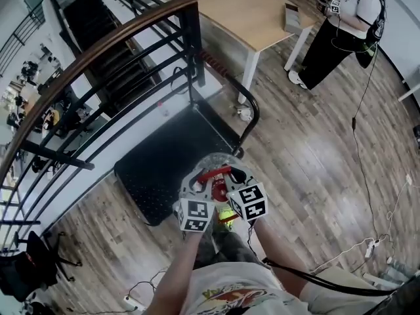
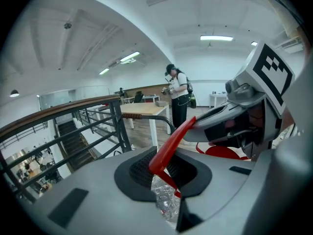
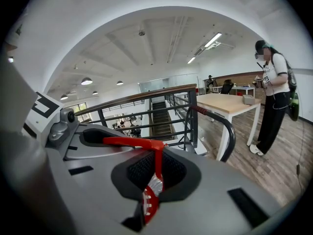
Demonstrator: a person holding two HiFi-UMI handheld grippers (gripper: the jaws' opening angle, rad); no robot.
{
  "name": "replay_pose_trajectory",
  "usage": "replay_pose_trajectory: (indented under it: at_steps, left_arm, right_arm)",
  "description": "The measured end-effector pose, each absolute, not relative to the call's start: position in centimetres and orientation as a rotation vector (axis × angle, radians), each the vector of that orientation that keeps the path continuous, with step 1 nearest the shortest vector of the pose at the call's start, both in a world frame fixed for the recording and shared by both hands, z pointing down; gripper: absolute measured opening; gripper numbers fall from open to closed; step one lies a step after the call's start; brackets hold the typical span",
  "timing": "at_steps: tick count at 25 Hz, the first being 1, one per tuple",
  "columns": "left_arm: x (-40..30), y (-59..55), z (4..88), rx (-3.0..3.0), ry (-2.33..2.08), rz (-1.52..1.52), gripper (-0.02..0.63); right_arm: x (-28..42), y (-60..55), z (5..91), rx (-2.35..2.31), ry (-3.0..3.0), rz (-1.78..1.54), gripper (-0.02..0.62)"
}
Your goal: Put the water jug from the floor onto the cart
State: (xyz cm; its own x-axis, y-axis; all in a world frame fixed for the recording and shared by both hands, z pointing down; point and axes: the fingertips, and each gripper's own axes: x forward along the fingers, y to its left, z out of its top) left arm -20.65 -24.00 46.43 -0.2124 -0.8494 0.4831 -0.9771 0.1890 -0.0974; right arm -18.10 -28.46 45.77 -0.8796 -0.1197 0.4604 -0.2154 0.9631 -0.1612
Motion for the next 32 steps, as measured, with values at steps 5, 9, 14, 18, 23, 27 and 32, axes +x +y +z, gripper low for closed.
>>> replay_pose_trajectory:
  at_steps: [5, 9, 14, 18, 23, 27, 32]
  left_arm:
    - [-24.2, -24.5, 46.9, 1.698, -2.131, 0.536, 0.060]
    - [-26.4, -25.2, 46.8, 1.701, -2.114, 0.543, 0.060]
    - [-29.3, -25.6, 46.9, 1.723, -2.097, 0.536, 0.060]
    - [-32.0, -26.9, 46.9, 1.743, -2.083, 0.531, 0.058]
    - [-35.6, -27.6, 47.2, 1.758, -2.085, 0.519, 0.058]
    - [-38.3, -27.8, 48.2, 1.749, -2.086, 0.514, 0.058]
    - [-41.4, -28.4, 50.2, 1.715, -2.089, 0.524, 0.058]
  right_arm:
    - [-21.8, -29.1, 46.2, 0.208, -2.626, 0.288, 0.021]
    - [-24.0, -29.7, 46.2, 0.209, -2.612, 0.311, 0.021]
    - [-26.9, -30.1, 46.4, 0.232, -2.602, 0.311, 0.021]
    - [-29.6, -31.3, 46.3, 0.252, -2.599, 0.311, 0.021]
    - [-33.2, -32.1, 46.4, 0.267, -2.605, 0.288, 0.021]
    - [-36.0, -32.3, 47.3, 0.256, -2.605, 0.279, 0.021]
    - [-39.1, -33.0, 49.5, 0.209, -2.591, 0.294, 0.021]
